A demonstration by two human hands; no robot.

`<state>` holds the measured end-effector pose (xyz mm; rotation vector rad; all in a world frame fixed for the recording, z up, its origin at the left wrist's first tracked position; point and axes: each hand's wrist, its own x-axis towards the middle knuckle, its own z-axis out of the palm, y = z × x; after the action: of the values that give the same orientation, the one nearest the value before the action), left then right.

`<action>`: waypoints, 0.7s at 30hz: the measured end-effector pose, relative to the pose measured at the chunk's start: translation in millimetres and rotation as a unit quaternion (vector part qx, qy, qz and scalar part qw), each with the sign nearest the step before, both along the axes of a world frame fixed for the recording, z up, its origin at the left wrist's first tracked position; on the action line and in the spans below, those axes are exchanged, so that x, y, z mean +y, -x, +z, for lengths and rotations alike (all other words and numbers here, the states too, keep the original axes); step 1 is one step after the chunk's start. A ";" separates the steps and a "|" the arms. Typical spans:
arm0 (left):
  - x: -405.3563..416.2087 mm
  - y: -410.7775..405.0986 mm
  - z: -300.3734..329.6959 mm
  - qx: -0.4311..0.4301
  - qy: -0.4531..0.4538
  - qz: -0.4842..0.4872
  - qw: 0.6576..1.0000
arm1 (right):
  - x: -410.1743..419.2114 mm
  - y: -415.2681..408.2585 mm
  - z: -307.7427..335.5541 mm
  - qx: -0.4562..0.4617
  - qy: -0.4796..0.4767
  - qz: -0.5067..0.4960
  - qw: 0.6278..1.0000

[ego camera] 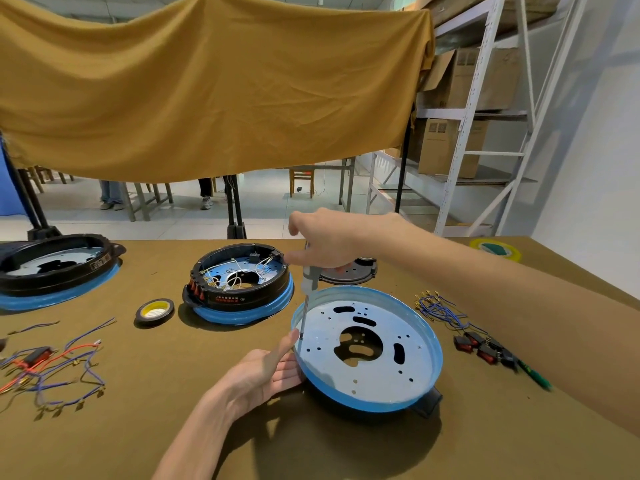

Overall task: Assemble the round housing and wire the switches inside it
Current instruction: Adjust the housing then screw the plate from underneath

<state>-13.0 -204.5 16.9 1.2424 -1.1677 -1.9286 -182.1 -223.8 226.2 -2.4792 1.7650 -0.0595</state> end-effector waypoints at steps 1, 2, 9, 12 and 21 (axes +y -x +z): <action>0.4 0.0 0.0 0.000 0.001 0.000 1.000 | 0.2 1.6 1.0 -0.016 -0.024 0.004 1.000; 0.8 0.1 0.1 0.001 0.002 0.000 1.000 | 1.6 2.6 3.8 -0.037 -0.051 0.008 0.998; -2.0 -1.7 -1.6 -0.005 0.001 -0.010 1.000 | 1.8 4.1 -0.7 -0.014 -0.027 0.007 1.000; -2.3 -3.1 -3.0 -0.003 0.001 -0.014 1.000 | 2.9 4.5 3.9 -0.043 -0.063 0.019 0.997; -2.7 -3.1 -4.5 -0.003 0.010 -0.020 1.000 | -0.4 0.9 -0.3 -0.005 -0.018 0.019 1.000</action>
<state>-9.8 -207.2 12.4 1.2233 -1.2202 -1.9404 -183.0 -224.1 225.9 -2.4822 1.6979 -0.0367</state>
